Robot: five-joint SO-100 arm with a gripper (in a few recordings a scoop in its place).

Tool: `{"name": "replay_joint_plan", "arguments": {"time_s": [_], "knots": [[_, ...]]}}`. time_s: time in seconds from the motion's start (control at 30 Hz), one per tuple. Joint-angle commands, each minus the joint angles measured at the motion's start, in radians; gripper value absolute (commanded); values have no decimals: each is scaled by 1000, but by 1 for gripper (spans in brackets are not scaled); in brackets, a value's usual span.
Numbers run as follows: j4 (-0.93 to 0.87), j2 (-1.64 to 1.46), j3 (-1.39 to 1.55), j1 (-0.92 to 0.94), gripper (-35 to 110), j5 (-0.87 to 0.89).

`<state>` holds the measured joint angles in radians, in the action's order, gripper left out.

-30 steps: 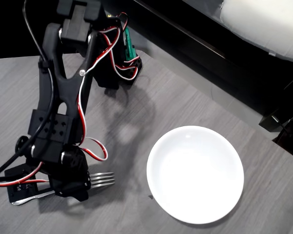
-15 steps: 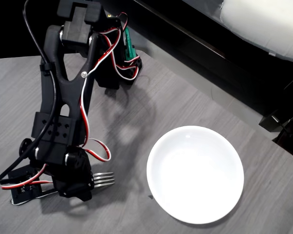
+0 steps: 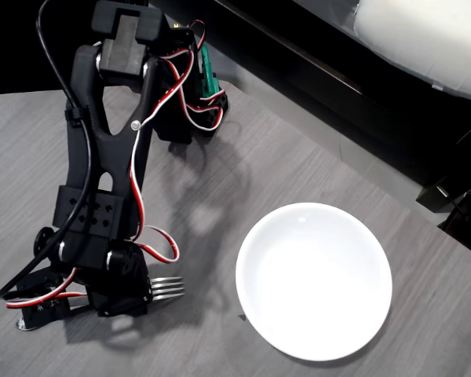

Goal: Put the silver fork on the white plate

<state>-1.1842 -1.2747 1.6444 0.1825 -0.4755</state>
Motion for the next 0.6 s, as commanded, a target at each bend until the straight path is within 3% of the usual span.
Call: {"name": "replay_joint_plan", "arguments": {"time_s": [0.0,0.57], "knots": [[11,-9,-35,-12,4,-6],[3,-26,-32,-12,4,-5]]}}
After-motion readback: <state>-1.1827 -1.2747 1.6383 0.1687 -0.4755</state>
